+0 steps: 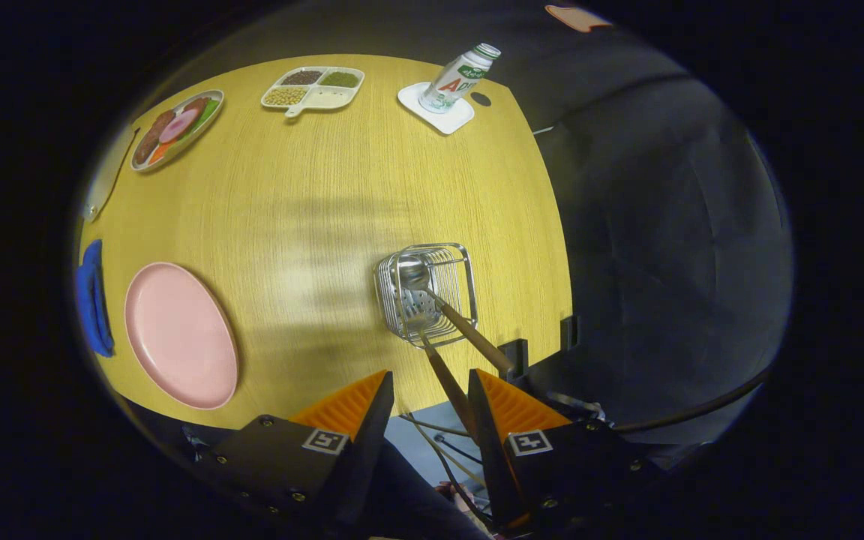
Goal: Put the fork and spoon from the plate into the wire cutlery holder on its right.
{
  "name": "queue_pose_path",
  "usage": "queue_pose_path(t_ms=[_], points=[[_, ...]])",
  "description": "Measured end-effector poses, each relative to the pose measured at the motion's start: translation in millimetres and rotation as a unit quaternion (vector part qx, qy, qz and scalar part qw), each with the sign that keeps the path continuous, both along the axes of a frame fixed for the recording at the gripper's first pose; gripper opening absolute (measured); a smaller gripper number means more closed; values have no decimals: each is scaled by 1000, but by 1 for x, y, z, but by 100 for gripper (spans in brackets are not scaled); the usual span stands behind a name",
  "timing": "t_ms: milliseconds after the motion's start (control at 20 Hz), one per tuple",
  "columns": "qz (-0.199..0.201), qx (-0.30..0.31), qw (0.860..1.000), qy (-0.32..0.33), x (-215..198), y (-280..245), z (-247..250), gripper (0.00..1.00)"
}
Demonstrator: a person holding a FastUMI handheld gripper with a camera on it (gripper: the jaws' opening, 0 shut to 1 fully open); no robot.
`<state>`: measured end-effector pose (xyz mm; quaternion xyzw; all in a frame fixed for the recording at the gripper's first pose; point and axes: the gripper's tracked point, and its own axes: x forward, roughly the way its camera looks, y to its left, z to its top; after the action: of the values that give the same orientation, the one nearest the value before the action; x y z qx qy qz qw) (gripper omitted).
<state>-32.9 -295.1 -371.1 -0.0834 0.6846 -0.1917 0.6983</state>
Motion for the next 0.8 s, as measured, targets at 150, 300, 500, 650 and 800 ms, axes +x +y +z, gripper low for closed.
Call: queue_pose_path(t_ms=[150, 300, 500, 650, 800], points=[[3, -8, 999, -35, 12, 3, 8, 63], [5, -25, 996, -82, 25, 3, 24, 63], [-7, -59, 986, -159, 39, 2, 56, 63], [6, -84, 972, -221, 57, 9, 88, 63], [10, -100, 949, -298, 75, 22, 123, 63]])
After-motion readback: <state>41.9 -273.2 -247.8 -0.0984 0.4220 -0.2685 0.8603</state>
